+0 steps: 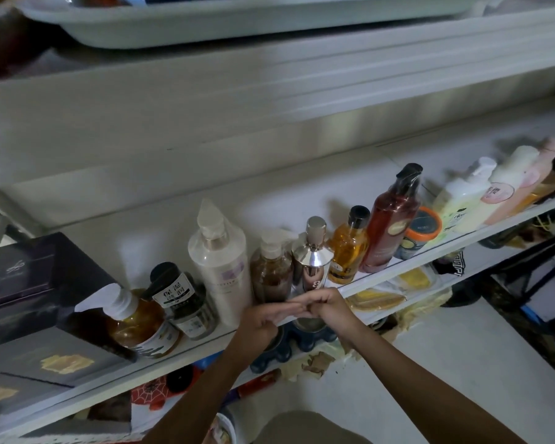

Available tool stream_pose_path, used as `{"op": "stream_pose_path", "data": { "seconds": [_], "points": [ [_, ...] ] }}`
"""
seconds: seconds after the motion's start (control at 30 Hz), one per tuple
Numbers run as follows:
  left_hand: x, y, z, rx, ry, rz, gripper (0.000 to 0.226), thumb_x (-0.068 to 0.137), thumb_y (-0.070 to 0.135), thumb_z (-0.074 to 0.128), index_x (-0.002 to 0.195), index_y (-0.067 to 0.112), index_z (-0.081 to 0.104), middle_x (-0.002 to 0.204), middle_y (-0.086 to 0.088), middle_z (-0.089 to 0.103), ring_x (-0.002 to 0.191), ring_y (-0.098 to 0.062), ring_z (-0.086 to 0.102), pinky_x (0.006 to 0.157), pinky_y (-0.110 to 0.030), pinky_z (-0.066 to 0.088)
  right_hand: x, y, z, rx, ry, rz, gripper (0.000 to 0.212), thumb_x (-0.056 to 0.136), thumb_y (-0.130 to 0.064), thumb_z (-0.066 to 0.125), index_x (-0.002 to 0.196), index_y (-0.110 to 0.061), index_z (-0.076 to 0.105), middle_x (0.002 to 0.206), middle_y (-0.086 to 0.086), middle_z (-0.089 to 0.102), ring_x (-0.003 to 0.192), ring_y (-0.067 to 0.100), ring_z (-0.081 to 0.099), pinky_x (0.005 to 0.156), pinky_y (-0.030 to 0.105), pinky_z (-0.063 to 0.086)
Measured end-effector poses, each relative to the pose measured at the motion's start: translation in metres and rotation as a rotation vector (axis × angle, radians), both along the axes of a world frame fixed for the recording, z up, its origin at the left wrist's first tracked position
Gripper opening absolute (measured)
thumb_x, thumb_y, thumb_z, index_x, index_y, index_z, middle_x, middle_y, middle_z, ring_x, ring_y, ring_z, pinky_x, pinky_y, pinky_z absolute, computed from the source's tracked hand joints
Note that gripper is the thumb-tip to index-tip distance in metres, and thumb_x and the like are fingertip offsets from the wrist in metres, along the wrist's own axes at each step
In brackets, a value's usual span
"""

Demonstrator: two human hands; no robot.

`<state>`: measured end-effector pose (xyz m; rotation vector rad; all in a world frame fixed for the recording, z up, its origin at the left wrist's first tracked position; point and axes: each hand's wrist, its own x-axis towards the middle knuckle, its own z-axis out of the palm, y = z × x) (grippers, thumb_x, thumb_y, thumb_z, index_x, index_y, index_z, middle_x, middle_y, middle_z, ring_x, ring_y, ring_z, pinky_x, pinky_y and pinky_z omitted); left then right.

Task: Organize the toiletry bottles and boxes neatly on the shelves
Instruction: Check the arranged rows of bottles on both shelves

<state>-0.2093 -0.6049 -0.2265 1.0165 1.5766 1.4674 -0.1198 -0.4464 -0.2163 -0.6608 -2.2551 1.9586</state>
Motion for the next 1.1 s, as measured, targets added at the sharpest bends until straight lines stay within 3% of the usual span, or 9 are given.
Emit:
{"op": "stream_pose_path", "data": {
  "seconds": [0.1,0.23,0.37,0.47,0.7,0.87,0.97,1.1],
  "points": [
    [-0.003,0.001,-0.004,-0.017,-0.027,0.02,0.044,0.085,0.001,0.042,0.127,-0.011,0.046,0.125,-0.03,0.055,0.115,-0.014,0.059,0.105,-0.032,0.043,0.002,-0.003,0.001,0.039,-0.01,-0.018,0.049,0.08,0.023,0.042,0.098,-0.012,0.07,0.079,-0.012,0.073,0.082,0.006,0.07,0.074,0.02,0.055],
    [-0.004,-0.001,-0.007,-0.029,0.052,0.026,0.05,0.077,0.003,0.041,0.122,0.009,0.063,0.122,-0.016,0.064,0.117,-0.026,0.06,0.106,-0.042,0.042,0.003,-0.005,0.006,0.015,-0.05,-0.059,0.05,0.081,0.023,0.039,0.097,-0.013,0.071,0.074,-0.015,0.073,0.079,0.002,0.069,0.072,0.019,0.055],
    [0.001,0.003,-0.004,-0.009,0.07,0.006,0.074,0.065,-0.018,0.035,0.114,0.026,0.069,0.118,0.006,0.068,0.118,-0.017,0.059,0.106,-0.033,0.042,0.006,-0.002,0.011,-0.006,-0.078,-0.077,0.046,0.078,0.025,0.037,0.105,0.0,0.066,0.068,-0.014,0.072,0.072,-0.001,0.068,0.064,0.012,0.051],
    [0.004,0.011,-0.004,0.01,0.095,-0.006,0.082,0.064,-0.019,0.034,0.116,0.035,0.067,0.117,0.007,0.068,0.118,-0.016,0.059,0.106,-0.033,0.042,0.009,0.007,0.013,-0.024,-0.09,-0.077,0.049,0.077,0.025,0.036,0.1,-0.003,0.07,0.075,-0.009,0.074,0.078,0.005,0.069,0.069,0.017,0.053],
    [0.013,0.032,-0.001,-0.018,0.096,0.056,0.073,0.067,-0.017,0.037,0.113,0.03,0.068,0.115,0.007,0.069,0.116,-0.013,0.06,0.106,-0.036,0.043,0.012,0.033,0.013,-0.011,-0.106,-0.042,0.046,0.08,0.022,0.037,0.098,-0.003,0.072,0.086,-0.004,0.072,0.088,0.005,0.067,0.077,0.019,0.053],
    [0.021,0.037,-0.004,-0.068,0.135,0.153,0.079,0.069,-0.017,0.038,0.105,0.045,0.069,0.114,0.013,0.069,0.119,-0.01,0.058,0.106,-0.037,0.043,0.01,0.044,0.007,-0.007,-0.111,0.024,0.041,0.084,0.02,0.038,0.105,0.003,0.068,0.107,0.015,0.068,0.086,0.006,0.067,0.082,0.021,0.054],
    [0.028,0.039,0.001,-0.06,0.127,0.201,0.085,0.069,-0.024,0.037,0.104,0.047,0.069,0.116,0.015,0.068,0.12,-0.01,0.057,0.106,-0.034,0.042,0.008,0.046,0.005,-0.019,-0.084,0.043,0.035,0.085,0.021,0.04,0.108,0.011,0.063,0.108,0.016,0.065,0.074,-0.002,0.067,0.071,0.012,0.052],
    [0.032,0.044,0.012,-0.046,0.187,0.218,0.091,0.072,-0.029,0.037,0.104,0.051,0.066,0.113,0.026,0.066,0.116,0.0,0.057,0.102,-0.018,0.042,0.006,0.048,0.002,-0.069,-0.06,0.04,0.03,0.085,0.02,0.044,0.11,0.016,0.06,0.11,0.017,0.063,0.067,-0.007,0.065,0.065,0.009,0.051]
  ]
}}
